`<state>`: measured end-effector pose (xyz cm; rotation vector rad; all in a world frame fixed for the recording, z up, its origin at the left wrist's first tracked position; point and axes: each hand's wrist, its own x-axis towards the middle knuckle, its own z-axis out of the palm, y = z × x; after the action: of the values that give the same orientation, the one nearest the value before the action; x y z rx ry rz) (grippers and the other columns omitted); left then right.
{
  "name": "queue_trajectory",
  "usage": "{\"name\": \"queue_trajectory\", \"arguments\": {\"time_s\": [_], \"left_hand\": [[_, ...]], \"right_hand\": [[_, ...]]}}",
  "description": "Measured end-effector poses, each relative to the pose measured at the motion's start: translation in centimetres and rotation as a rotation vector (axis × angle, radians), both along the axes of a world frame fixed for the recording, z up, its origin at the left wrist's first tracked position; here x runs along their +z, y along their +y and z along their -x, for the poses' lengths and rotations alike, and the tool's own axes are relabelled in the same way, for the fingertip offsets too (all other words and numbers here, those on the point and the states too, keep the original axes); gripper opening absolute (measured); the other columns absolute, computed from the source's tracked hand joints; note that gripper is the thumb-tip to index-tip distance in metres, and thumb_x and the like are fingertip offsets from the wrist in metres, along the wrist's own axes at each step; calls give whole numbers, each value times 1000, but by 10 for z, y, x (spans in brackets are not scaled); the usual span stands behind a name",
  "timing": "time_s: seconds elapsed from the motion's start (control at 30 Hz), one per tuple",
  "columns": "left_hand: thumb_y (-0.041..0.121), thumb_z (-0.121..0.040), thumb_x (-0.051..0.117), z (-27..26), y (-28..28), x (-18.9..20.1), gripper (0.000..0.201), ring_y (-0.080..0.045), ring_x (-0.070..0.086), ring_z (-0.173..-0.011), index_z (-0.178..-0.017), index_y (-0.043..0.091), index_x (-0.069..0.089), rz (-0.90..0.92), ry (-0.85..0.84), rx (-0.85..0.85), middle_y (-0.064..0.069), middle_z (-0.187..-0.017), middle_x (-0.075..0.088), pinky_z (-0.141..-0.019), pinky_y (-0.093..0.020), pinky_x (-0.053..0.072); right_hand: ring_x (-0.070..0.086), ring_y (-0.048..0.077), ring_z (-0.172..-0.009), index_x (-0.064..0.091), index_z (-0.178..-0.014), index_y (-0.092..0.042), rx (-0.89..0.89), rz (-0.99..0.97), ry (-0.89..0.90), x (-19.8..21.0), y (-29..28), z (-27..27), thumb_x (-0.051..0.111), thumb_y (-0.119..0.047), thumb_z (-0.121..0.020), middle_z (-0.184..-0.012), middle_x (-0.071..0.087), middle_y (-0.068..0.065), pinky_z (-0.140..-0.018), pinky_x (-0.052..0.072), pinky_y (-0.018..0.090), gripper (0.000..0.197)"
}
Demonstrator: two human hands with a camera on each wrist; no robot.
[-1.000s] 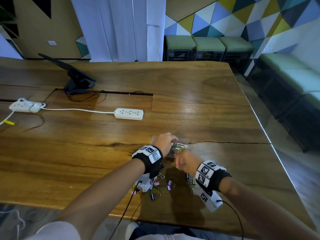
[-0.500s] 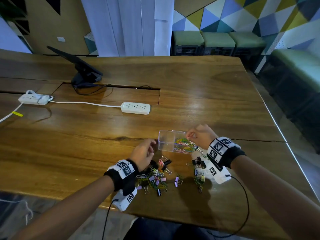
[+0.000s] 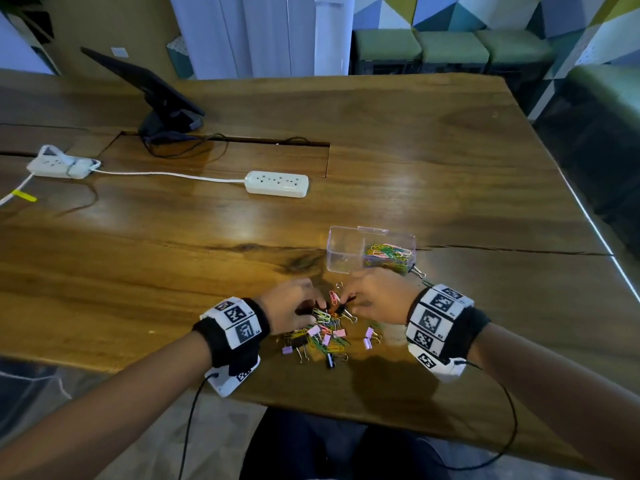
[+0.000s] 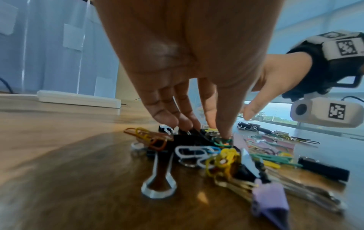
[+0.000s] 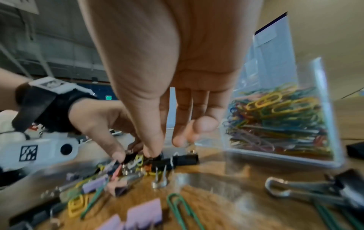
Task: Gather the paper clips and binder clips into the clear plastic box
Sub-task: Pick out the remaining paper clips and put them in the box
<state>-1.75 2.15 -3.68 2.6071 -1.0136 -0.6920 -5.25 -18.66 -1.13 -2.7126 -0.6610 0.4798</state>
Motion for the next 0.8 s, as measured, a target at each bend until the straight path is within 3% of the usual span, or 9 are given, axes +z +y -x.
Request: {"name": "queue_trajectory", "arguments": {"time_s": [0.1, 0.17, 0.3, 0.4, 0.53, 0.6, 0.7, 0.8], "left_hand": [[30, -87, 62, -1, -5, 0, 34, -9, 45, -89, -119, 23, 57, -43, -15, -50, -1, -114, 50, -80, -23, 42], [31, -86, 62, -1, -8, 2, 34, -15, 50, -97, -119, 22, 57, -69, -36, -74, -2, -115, 48, -79, -23, 39], [35, -85, 64, -3, -7, 4, 41, -22, 46, -124, -124, 28, 54, -121, -54, -112, -6, -139, 41, -94, -29, 41], [41, -80, 67, -7, -3, 1, 55, -21, 42, -129, -131, 34, 48, -133, -63, -139, -3, -144, 36, -100, -30, 40], [47, -76, 70, -12, -3, -1, 72, -14, 45, -116, -140, 34, 38, -167, -103, -191, 3, -131, 41, -88, -24, 41], [50, -75, 69, -14, -4, -3, 72, -11, 47, -109, -139, 32, 39, -107, -110, -187, 5, -127, 45, -87, -23, 44], [48, -81, 63, -19, -6, -10, 56, -14, 51, -112, -130, 24, 51, -29, -155, -137, 3, -126, 50, -95, -29, 46], [35, -89, 58, -21, -17, -9, 37, -14, 52, -100, -119, 14, 58, -10, -232, -130, -2, -117, 54, -81, -18, 36]], "right_hand": [[56, 13, -110, 60, -118, -25, 62, 60, 33, -11, 9, -3, 58, -22, -88, -121, 57, -4, -96, 46, 30, 30], [58, 15, -108, 61, -117, -25, 69, 86, 18, -15, 11, -6, 55, -24, -90, -119, 58, -3, -93, 48, 32, 27], [58, 13, -103, 65, -110, -26, 55, 110, -33, -17, 2, -13, 57, -26, -89, -113, 59, -4, -89, 50, 30, 23], [57, 11, -104, 63, -113, -25, 44, 162, -56, -19, -8, -16, 53, -24, -89, -114, 57, -6, -90, 46, 23, 25], [48, 19, -120, 49, -128, -20, 73, 339, -68, -20, -5, -16, 45, -25, -91, -131, 46, 2, -102, 40, 32, 37], [47, 20, -121, 50, -128, -20, 82, 320, -92, -15, 1, -14, 46, -24, -91, -131, 46, 1, -101, 40, 32, 37], [53, 16, -113, 55, -122, -22, 131, 241, -162, -9, 10, -11, 48, -24, -91, -122, 53, -3, -89, 43, 25, 32], [55, 21, -114, 56, -121, -21, 172, 347, -212, -9, 19, -10, 47, -26, -93, -125, 55, 1, -91, 49, 34, 29]]}}
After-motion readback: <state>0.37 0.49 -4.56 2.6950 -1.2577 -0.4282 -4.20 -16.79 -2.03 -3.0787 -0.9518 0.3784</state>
